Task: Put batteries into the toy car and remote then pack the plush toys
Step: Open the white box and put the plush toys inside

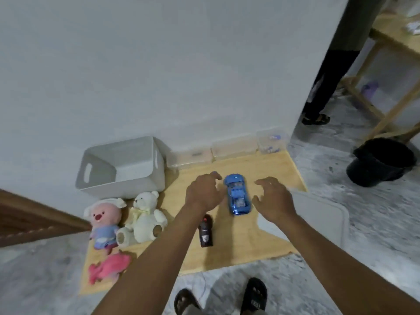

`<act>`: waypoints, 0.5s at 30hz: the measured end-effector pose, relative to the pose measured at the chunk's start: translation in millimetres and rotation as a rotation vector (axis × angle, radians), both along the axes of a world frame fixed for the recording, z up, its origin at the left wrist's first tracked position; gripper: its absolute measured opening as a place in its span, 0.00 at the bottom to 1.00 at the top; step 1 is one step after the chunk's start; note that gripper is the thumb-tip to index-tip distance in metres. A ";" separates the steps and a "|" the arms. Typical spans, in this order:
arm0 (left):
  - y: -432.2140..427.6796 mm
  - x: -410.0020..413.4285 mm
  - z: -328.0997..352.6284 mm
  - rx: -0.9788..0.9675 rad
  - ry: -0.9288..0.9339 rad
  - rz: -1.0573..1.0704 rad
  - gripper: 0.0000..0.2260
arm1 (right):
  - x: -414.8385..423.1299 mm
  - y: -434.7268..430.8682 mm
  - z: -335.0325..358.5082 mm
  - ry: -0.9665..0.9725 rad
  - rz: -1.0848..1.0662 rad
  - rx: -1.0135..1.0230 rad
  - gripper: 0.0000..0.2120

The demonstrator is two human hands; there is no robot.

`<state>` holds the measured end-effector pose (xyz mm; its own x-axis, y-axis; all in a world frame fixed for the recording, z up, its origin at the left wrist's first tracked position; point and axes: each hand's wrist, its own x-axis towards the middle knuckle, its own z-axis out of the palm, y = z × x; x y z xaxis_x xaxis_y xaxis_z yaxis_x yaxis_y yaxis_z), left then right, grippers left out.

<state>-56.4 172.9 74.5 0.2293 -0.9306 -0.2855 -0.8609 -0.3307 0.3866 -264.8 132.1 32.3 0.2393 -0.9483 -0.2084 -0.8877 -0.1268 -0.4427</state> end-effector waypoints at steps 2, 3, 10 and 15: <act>25.6 51.6 4.5 -0.053 -0.020 0.134 0.17 | 58.3 8.8 7.9 -0.113 0.100 0.077 0.24; 41.3 77.9 5.6 -0.085 -0.037 0.214 0.15 | 88.9 16.5 11.1 -0.148 0.154 0.113 0.25; 146.9 227.5 -16.0 -0.054 -0.113 0.661 0.19 | 271.1 90.3 11.0 -0.191 0.282 0.432 0.41; 167.3 282.4 -64.9 0.242 0.027 0.494 0.40 | 332.7 116.1 -20.5 -0.005 0.198 0.443 0.45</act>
<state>226.0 340.3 9.5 0.6116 -0.6212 -0.4900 -0.5719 -0.7751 0.2687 67.9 248.1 11.8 0.4086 -0.7045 -0.5802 -0.8632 -0.0917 -0.4965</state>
